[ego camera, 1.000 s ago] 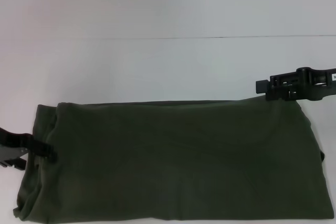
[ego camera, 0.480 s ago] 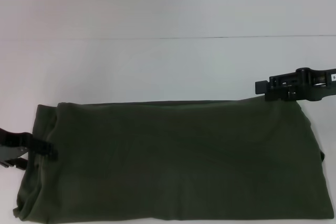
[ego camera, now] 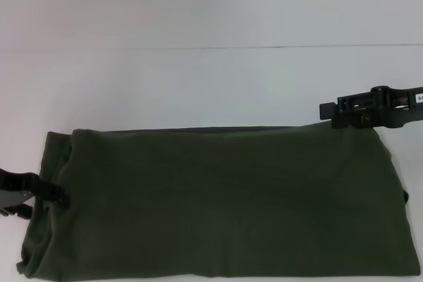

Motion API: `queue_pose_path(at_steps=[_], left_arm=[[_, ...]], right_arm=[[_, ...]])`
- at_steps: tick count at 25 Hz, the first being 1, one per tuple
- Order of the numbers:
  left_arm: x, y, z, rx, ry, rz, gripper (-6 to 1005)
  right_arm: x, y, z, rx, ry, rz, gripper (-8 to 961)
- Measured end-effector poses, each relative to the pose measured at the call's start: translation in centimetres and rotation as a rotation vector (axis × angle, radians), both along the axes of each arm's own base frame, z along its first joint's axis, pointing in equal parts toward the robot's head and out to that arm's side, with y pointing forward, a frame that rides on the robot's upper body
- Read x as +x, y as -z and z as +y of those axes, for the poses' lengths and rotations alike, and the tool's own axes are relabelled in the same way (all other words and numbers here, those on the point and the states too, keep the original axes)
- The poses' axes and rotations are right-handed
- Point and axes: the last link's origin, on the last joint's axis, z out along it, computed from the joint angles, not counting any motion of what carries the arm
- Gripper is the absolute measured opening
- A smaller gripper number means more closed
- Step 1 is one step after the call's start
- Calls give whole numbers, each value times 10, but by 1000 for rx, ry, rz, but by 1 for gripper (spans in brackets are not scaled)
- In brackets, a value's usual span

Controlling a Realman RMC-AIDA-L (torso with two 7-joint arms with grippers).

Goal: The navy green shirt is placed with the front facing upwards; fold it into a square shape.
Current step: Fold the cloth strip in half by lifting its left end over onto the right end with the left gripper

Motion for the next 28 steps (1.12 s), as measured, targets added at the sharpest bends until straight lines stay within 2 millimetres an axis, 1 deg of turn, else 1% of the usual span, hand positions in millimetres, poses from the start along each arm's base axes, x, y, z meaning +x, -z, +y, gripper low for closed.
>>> queue_pose_path(at_steps=[17,28], left_arm=[[3,10,-4,-38,-2,-52,889],[3,9,-3,-24,-4,-63,885]], right_arm=[[0,1,-1,-7,-1,4,573],[-1,2,-3,-18,-5,10,574]])
